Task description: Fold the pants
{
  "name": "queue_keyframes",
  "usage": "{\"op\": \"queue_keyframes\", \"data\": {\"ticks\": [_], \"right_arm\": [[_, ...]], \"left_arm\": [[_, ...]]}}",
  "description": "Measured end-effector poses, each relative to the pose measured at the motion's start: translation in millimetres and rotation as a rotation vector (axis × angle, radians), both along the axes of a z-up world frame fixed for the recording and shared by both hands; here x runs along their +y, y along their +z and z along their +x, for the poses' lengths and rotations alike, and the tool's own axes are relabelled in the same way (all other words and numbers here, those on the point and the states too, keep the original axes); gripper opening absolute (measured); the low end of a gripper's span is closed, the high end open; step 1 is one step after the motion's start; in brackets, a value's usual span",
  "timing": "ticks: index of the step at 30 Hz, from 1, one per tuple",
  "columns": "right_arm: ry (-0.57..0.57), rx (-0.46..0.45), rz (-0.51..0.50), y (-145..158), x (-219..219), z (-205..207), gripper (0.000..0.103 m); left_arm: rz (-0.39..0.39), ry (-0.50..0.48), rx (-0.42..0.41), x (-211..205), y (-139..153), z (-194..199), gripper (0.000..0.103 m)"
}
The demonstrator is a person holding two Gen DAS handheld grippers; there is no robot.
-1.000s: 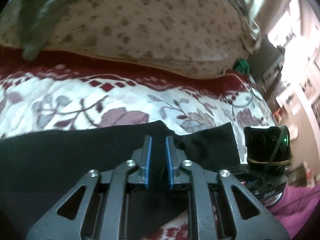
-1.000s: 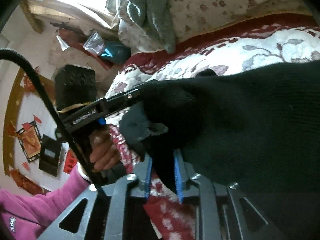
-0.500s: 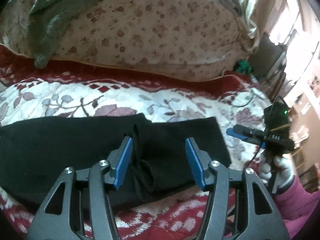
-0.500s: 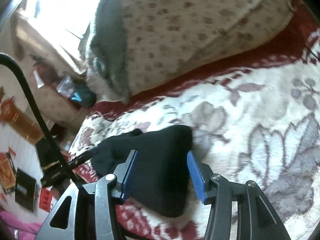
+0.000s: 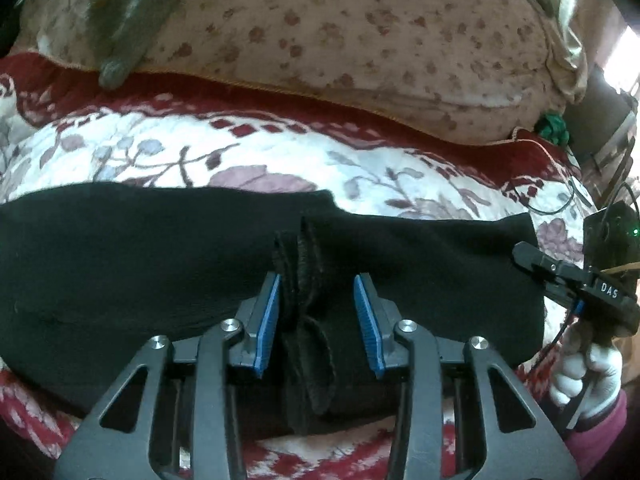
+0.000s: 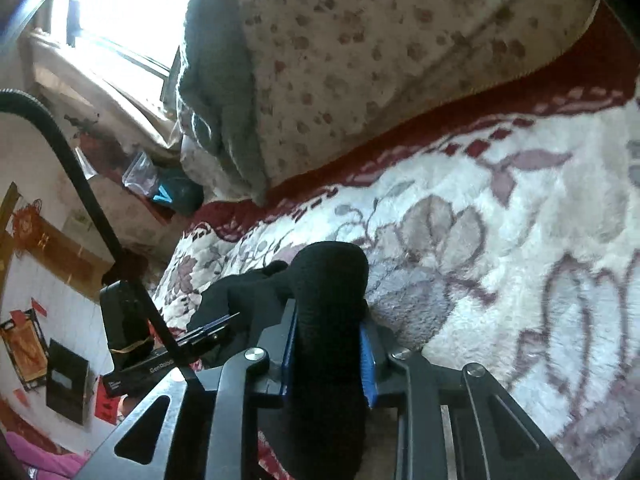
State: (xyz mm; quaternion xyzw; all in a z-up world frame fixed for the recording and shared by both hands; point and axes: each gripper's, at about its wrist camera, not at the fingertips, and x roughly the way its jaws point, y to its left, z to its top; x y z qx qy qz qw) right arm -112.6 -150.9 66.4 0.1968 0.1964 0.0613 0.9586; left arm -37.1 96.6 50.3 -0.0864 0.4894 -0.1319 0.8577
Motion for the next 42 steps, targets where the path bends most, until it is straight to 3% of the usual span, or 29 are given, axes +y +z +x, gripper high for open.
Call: {"op": "queue_keyframes", "data": {"ticks": [8,14,19,22,25,28,34,42], "right_arm": [[-0.095,0.064,0.143,-29.4,-29.1,2.7,0.027],[-0.175,0.028,0.017,1.5,-13.7,-20.3,0.033],[-0.091,-0.038,-0.058,29.9,14.7,-29.6,0.039],[0.019,-0.049,-0.092,38.6,44.6,-10.0,0.049],[0.116,-0.034,-0.162,40.8,77.6,17.1,0.050],[0.192,0.002,-0.234,37.1,112.7,52.1,0.050],[0.324,0.110,-0.325,17.5,177.1,125.2,0.051],[0.435,0.184,-0.552,2.0,260.4,205.3,0.051]], "left_arm": [[0.007,0.024,0.003,-4.9,-9.4,0.6,0.037],[-0.024,0.072,0.019,13.5,-3.7,-13.5,0.037],[-0.030,0.128,0.000,35.5,5.0,-37.6,0.037],[-0.040,0.184,-0.014,57.4,14.0,-55.6,0.037],[-0.045,0.259,-0.014,83.1,20.7,-70.2,0.038],[-0.079,0.348,-0.021,112.5,25.0,-82.9,0.048],[-0.185,0.555,-0.006,169.9,15.6,-97.8,0.048],[-0.280,0.704,0.011,207.4,-3.2,-95.6,0.048]]}}
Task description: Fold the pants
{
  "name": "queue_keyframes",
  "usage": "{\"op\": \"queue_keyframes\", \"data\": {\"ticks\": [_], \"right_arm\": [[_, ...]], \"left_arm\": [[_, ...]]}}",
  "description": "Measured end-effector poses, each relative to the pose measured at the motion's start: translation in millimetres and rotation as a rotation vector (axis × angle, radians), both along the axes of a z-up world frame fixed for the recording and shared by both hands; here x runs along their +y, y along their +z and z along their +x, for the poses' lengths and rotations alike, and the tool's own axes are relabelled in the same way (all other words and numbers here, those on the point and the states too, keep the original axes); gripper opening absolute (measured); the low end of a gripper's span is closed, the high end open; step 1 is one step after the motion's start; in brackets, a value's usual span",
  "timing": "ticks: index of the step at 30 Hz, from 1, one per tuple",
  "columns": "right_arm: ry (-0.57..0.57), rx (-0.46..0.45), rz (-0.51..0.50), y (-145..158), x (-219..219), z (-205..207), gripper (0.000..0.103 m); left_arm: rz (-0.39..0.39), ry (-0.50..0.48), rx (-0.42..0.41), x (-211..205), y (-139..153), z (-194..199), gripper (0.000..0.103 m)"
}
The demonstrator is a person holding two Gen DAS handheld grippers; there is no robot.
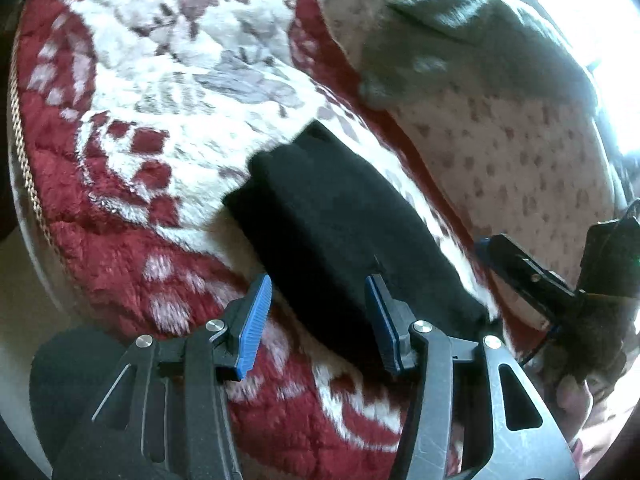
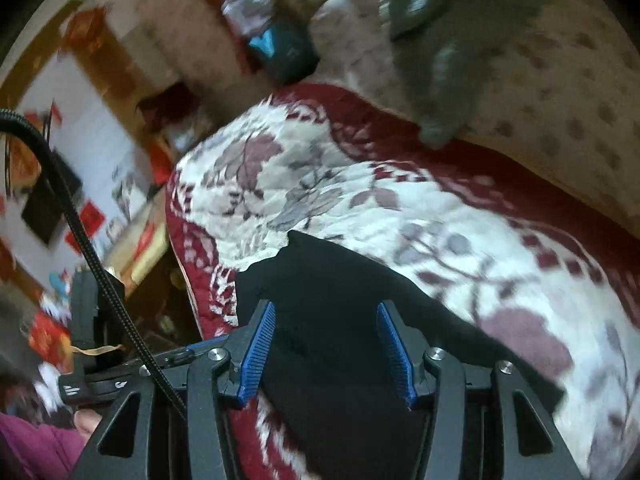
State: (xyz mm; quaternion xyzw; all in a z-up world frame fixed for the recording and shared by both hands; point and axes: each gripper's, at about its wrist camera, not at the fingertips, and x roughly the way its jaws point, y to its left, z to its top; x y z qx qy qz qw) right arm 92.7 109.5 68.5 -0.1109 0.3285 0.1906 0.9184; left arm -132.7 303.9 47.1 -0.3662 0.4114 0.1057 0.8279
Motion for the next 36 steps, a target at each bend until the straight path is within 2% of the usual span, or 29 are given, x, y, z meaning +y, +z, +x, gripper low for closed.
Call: {"op": "queue_keyframes", "data": {"ticks": [3,6,7,9,14,18,19,20,21,22,23,24,25,28,31,36], "right_arm": [[0.034,0.008,-0.084,-3.6,23.7,26.6,0.051],[0.070,0.035,-0.160,-11.1,44.6,54.7,0.052],[0.076,0.045,-0.184,-13.8,49.1,61.9,0.052],[0.094,0.067,-0.249,-23.4,62.0,80.3,0.052],[0.120,0.127,-0.358,-44.5,77.9,116.4,0.052],[0.141,0.187,-0.368,-57.4,81.6,135.4,0.053],[0.147,0.190,-0.360,-59.1,82.4,137.3,0.050],[0.151,0.187,-0.354,-60.8,82.4,138.7,0.040],[0.143,0.177,-0.363,-64.3,82.8,140.3,0.036],[0.131,0.165,-0.373,-65.8,83.2,140.6,0.033],[0.128,0.158,-0.365,-65.3,83.2,140.0,0.027],[0.121,0.152,-0.335,-61.7,80.3,138.4,0.024],[0.121,0.153,-0.306,-57.3,77.1,136.4,0.021],[0.131,0.128,-0.205,-37.0,69.4,121.2,0.017],[0.137,0.079,-0.103,-7.5,63.1,95.5,0.017],[0.146,-0.037,0.041,48.6,41.5,33.5,0.017]], "left_arm": [[-0.019,0.041,0.004,9.4,-6.9,2.1,0.048],[-0.055,0.050,0.015,14.4,-17.0,5.7,0.059],[-0.072,0.054,0.008,15.7,-20.2,6.6,0.060],[-0.072,0.061,0.001,17.3,-21.9,9.0,0.060],[-0.071,0.058,-0.030,14.4,-24.3,14.4,0.074],[-0.031,0.060,-0.043,10.0,-25.0,19.1,0.075],[-0.017,0.059,-0.054,8.8,-25.0,19.8,0.075],[-0.011,0.055,-0.073,8.5,-24.8,20.4,0.075],[-0.011,0.048,-0.085,9.1,-25.2,22.0,0.067],[-0.012,0.025,-0.092,9.0,-25.5,24.6,0.045],[-0.009,0.016,-0.079,9.5,-26.0,25.9,0.037],[-0.009,0.007,-0.075,10.4,-26.4,27.0,0.035],[-0.017,0.003,-0.082,11.8,-25.1,26.1,0.026],[-0.025,-0.018,-0.129,9.1,-8.4,20.4,0.019],[0.044,-0.055,-0.189,-7.0,20.8,13.7,0.019],[0.089,-0.132,-0.289,-36.2,67.2,10.8,0.018]]}}
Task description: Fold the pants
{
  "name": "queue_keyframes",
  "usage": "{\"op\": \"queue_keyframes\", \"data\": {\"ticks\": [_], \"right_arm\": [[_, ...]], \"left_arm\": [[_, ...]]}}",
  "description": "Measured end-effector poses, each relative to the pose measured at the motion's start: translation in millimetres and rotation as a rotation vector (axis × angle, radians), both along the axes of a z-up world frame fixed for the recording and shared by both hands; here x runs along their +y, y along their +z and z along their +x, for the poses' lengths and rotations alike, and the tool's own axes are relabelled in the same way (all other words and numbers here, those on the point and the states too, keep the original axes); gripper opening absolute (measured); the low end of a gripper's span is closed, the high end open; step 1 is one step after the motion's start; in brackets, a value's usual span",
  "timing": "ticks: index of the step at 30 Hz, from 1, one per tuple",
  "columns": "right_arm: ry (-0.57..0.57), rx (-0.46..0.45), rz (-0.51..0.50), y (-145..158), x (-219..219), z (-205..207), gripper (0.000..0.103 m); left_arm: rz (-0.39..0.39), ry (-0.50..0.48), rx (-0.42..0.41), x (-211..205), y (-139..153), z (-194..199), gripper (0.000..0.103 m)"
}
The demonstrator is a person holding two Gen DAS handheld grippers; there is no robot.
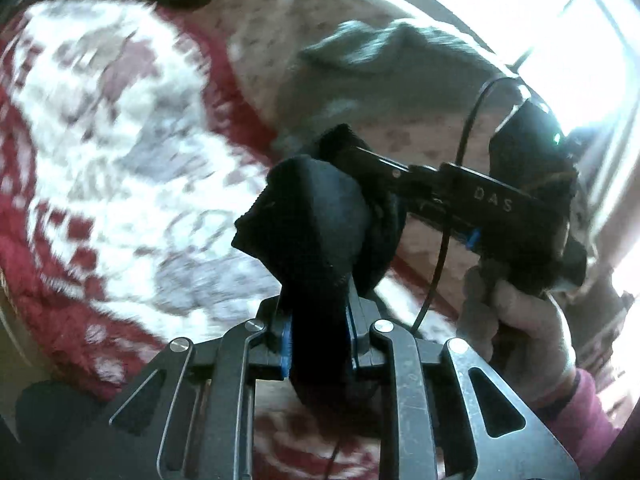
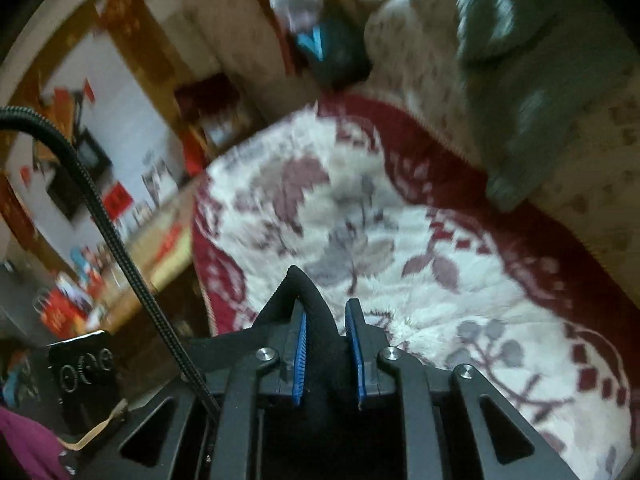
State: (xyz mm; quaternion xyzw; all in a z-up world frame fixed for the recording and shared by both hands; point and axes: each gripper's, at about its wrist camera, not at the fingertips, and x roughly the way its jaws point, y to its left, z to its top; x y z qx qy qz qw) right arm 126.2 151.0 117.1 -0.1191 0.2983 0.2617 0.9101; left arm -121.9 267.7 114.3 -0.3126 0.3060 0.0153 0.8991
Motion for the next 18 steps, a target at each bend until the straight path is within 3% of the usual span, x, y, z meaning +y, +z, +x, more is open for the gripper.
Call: {"op": "queue_keyframes", "data": {"ticks": [4,10,15,18], "right_arm": [[-0.014,-0.079,0.110,33.4,-30.7,-53.9,0.017],[-0.087,-0.175,0.241,62.5,-99.9,-134.3,0.017],[-0.177,-0.235,0.316,66.7,-167.1,-195.0,0.017],[-0.241,-0.239,0.351,57.4,-205.9,-215.2,0.017]], "left_arm": [[0.061,-0.097,-0.075,-40.3,34.5,-0.2,0.018],[0.124,-0.261,-0.125,-111.4,61.5,2.2,0.018],[0.171,-0.402,-0.104,-181.4,54.9,9.3,0.018],[0.202,-0.487,-0.058,-229.0,36.1,13.5,0.018]]}}
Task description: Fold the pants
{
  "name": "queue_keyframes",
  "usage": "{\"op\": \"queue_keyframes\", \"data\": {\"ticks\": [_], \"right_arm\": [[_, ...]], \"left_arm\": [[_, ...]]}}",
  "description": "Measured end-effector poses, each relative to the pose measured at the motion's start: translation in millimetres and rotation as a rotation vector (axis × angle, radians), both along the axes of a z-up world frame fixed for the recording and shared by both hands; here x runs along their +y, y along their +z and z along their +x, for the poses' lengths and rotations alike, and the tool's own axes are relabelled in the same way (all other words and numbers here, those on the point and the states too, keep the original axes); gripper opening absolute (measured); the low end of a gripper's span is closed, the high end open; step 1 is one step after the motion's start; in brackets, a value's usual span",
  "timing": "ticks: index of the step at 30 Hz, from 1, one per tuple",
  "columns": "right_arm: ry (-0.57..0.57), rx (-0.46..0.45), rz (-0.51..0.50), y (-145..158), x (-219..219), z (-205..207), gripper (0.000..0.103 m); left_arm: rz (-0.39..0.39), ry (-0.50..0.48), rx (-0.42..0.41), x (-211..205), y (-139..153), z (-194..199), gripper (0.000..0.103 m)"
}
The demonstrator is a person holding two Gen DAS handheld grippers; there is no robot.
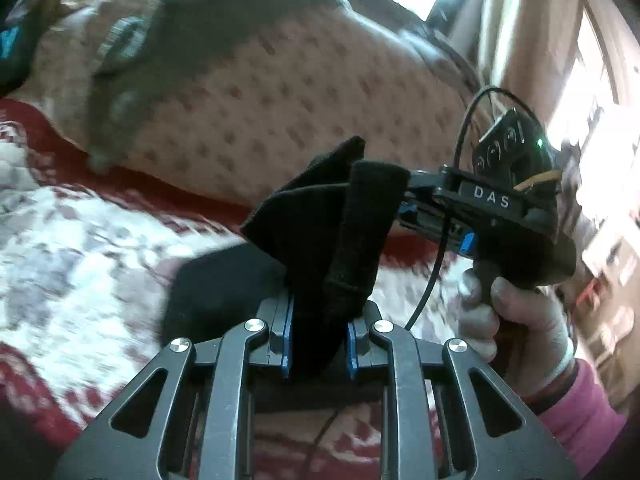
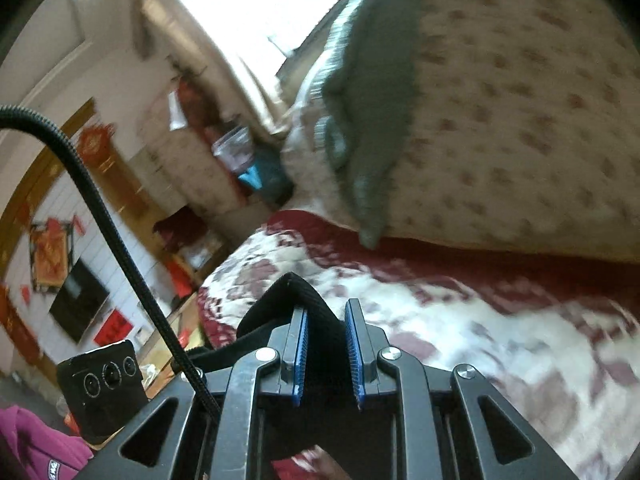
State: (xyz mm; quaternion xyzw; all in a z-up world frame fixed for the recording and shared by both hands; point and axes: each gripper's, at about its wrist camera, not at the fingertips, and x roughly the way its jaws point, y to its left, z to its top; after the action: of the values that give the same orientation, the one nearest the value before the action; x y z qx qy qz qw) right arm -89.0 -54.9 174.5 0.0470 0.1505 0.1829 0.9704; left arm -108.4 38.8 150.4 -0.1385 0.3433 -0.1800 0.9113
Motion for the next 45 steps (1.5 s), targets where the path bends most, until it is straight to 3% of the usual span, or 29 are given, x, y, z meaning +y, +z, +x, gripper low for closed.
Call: {"op": "queue_keyframes", "data": {"ticks": [4,7,11,12,13,16,21,27,32,34,36,41,45], "right_arm": [[-0.120,0.036,0.082,-35.9,-64.9,-22.2,0.017],[-0.242,0.096,0.132,-66.4,-106.8,-25.8,0.017],[-0.384,0.149,0.217,-88.2,-148.7,-39.0,0.020],[-0.403,0.147,0.233,-89.4,-155.3,-43.7,0.021],[-0.411,0.135,0.259,-89.5,-161.4,-52.2,0.025],[-0.419,0.103,0.303,-85.2,-165.8,-72.4,0.039],[-0.354,0.086,0.335,-80.1,-151.8,-92.6,0.049],[-0.299,0.149,0.291,-93.5,-119.5,-80.7,0.057],[-0.293,0.206,0.298,-111.8,-108.2,-59.6,0.057],[-0.270,0.226,0.297,-120.0,-104.5,-51.8,0.047],[-0.279,0.215,0.268,-124.0,-102.9,-48.4,0.037],[-0.258,0.207,0.206,-116.4,-93.6,-52.8,0.027],[-0.291,0.211,0.146,-114.7,-89.8,-50.0,0.027]], "left_arm": [[0.090,-0.064,0.076,-49.8,-41.7,9.4,0.018],[0.109,-0.089,0.157,-68.4,-68.9,18.0,0.020],[0.117,-0.083,0.174,-75.9,-71.3,17.2,0.024],[0.107,-0.092,0.170,-75.6,-68.5,17.0,0.033],[0.072,-0.117,0.170,-74.2,-63.7,15.6,0.046],[-0.017,-0.168,0.131,-73.7,-48.4,5.5,0.051],[0.019,-0.231,0.074,-75.3,-26.8,-10.4,0.051],[0.108,-0.109,0.026,-22.9,-19.1,-7.4,0.051],[0.141,0.034,0.106,19.2,-40.5,15.0,0.051],[0.126,0.065,0.135,29.0,-49.9,21.0,0.051],[0.119,0.084,0.157,33.9,-57.1,25.6,0.051],[0.102,0.110,0.179,43.1,-65.0,27.5,0.051],[0.105,0.103,0.199,40.9,-69.8,30.3,0.051]]}}
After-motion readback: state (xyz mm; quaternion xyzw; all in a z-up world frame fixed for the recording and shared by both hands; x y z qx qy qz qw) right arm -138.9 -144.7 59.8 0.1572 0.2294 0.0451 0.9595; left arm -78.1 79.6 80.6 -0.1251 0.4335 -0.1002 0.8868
